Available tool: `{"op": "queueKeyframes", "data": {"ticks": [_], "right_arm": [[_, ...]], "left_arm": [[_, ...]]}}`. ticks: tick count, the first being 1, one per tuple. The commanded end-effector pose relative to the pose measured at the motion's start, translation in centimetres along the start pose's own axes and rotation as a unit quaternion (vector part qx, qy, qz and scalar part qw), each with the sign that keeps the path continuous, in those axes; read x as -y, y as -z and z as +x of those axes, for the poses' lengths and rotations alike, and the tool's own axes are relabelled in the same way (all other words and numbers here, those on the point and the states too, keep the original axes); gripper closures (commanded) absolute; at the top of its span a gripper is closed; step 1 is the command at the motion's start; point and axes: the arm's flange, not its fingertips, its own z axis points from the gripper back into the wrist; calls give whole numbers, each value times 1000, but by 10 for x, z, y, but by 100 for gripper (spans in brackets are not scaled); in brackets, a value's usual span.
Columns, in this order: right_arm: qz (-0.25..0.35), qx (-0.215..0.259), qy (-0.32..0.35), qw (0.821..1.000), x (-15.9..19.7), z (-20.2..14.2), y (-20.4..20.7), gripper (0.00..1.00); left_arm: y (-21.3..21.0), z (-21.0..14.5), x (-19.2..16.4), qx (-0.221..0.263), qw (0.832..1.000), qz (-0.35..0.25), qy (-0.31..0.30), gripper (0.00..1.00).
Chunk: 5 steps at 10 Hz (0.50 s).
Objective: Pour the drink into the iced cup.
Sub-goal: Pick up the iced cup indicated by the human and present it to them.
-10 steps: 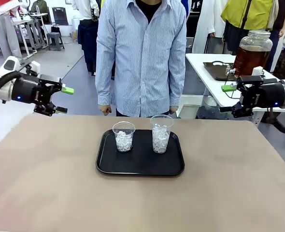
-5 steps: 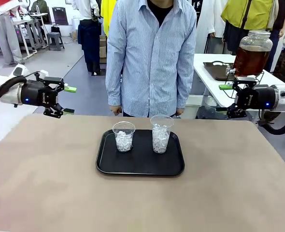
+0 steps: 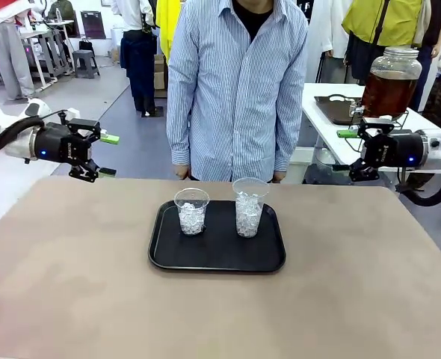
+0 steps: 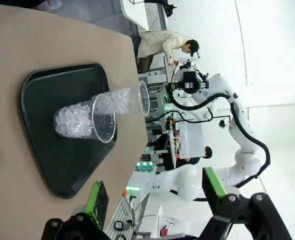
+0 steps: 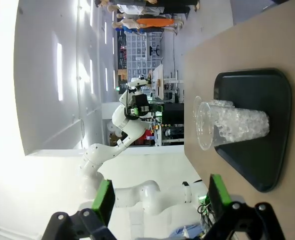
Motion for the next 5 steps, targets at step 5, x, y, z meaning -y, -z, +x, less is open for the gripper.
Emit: {"op": "queueKeyframes", "data": {"ticks": [5], "right_arm": [[-1, 2, -1, 1000, -1, 1, -1, 0]], "left_arm": [[2, 0, 1, 4, 1000, -5, -1, 0]]}}
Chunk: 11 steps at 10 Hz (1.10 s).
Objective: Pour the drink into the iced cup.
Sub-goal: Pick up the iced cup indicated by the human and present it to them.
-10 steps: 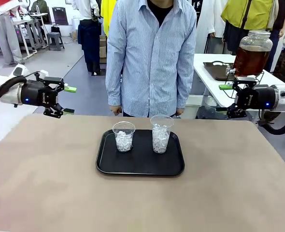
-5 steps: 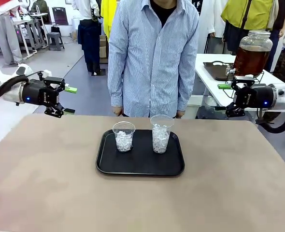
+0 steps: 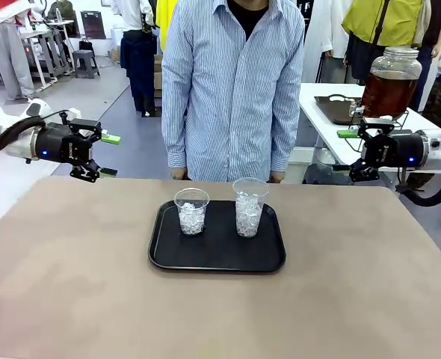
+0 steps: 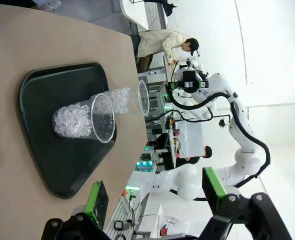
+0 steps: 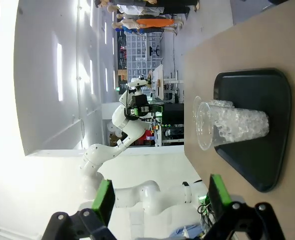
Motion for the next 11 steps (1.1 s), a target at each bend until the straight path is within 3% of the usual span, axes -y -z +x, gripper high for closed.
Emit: {"op": "queueKeyframes", "data": {"ticks": [1, 11], "right_arm": [[-1, 2, -1, 1000, -1, 1, 0, 0], [-1, 2, -1, 1000, -1, 1, 0, 0]], "left_arm": [[0, 0, 1, 6, 1000, -5, -1, 0], [0, 0, 1, 6, 1000, -5, -1, 0]]}}
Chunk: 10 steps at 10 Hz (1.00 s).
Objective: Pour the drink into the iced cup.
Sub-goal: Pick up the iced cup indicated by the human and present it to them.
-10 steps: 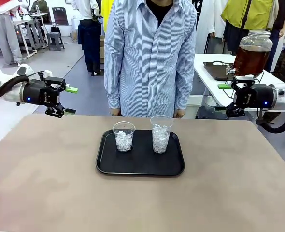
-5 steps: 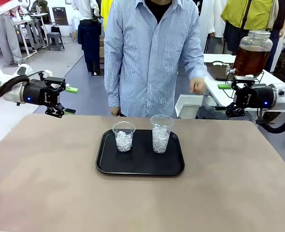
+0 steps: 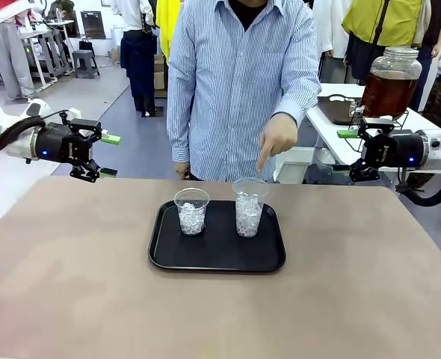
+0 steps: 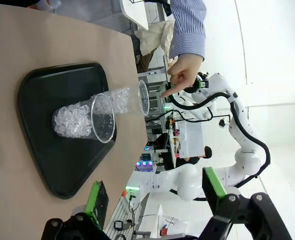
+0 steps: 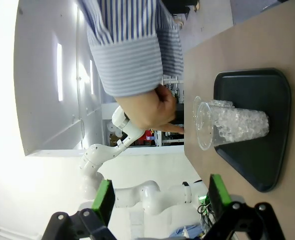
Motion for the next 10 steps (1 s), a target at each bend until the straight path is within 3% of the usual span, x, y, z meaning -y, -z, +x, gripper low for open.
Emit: {"op": "queueKeyframes", "data": {"ticks": [1, 10], "right_arm": [[-1, 2, -1, 1000, -1, 1, 0, 0], [-1, 2, -1, 1000, -1, 1, 0, 0]], "left_arm": [[0, 0, 1, 5, 1000, -5, -1, 0], [0, 0, 1, 5, 1000, -5, -1, 0]]}}
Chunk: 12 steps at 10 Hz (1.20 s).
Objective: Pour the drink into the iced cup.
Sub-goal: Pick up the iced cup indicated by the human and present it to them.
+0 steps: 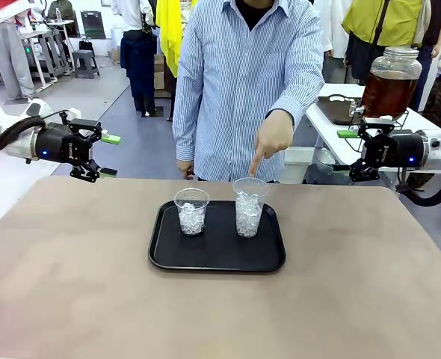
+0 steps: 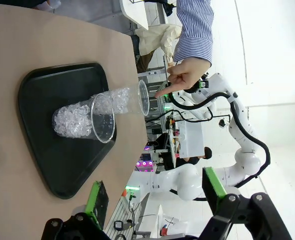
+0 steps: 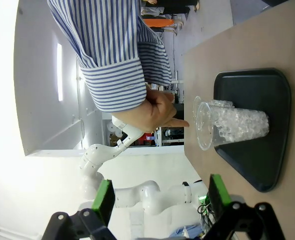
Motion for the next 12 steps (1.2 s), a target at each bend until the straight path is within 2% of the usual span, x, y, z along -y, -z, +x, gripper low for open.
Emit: {"op": "queueKeyframes", "data": {"ticks": [1, 3, 4, 7, 8, 10, 11, 12], "right_arm": [[0, 0, 0, 1000, 0, 0, 0, 0], [8, 7, -139, 990, 0, -6, 3, 0], [10, 15, -212, 977, 1, -10, 3, 0], [20, -4, -414, 910, 7, -22, 9, 0], [16, -13, -447, 894, 6, -22, 12, 0], [11, -40, -439, 898, 2, -23, 6, 0], [11, -14, -437, 899, 3, -15, 13, 0], [11, -14, -437, 899, 3, -15, 13, 0]], "left_arm": [[0, 0, 1, 5, 1000, -5, -1, 0], [0, 0, 1, 5, 1000, -5, -1, 0], [0, 0, 1, 5, 1000, -5, -1, 0], [0, 0, 1, 5, 1000, -5, -1, 0], [0, 0, 1, 5, 1000, -5, -1, 0], [0, 0, 1, 5, 1000, -5, -1, 0], [0, 0, 1, 5, 1000, -5, -1, 0], [0, 0, 1, 5, 1000, -5, -1, 0]]}}
